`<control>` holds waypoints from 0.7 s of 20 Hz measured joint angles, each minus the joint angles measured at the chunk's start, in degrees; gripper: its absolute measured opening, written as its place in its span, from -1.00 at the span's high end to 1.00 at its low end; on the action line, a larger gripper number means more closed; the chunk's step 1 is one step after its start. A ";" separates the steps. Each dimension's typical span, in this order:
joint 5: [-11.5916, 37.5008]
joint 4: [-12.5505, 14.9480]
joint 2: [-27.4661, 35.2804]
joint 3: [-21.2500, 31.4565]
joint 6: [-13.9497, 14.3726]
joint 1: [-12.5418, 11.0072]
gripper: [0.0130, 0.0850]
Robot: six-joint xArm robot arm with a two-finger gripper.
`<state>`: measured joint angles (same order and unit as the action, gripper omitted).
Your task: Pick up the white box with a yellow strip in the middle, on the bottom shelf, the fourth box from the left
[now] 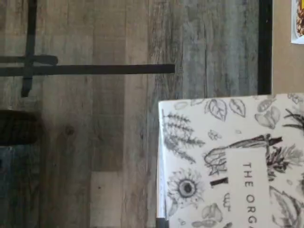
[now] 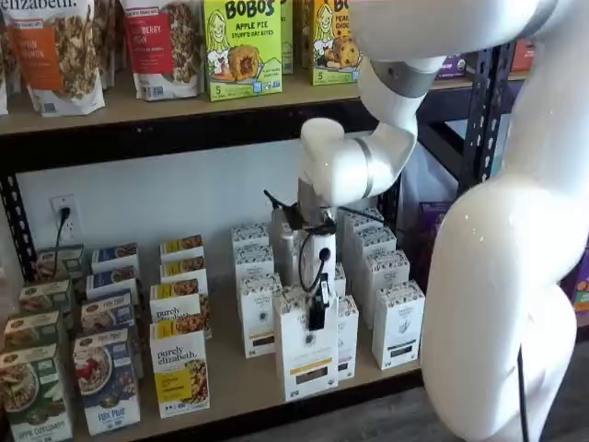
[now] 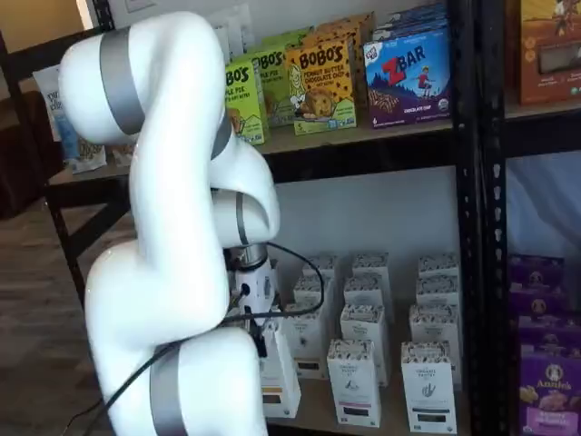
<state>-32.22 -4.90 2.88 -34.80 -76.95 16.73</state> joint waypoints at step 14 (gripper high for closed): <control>-9.01 -0.03 -9.95 0.77 -2.02 -2.57 0.00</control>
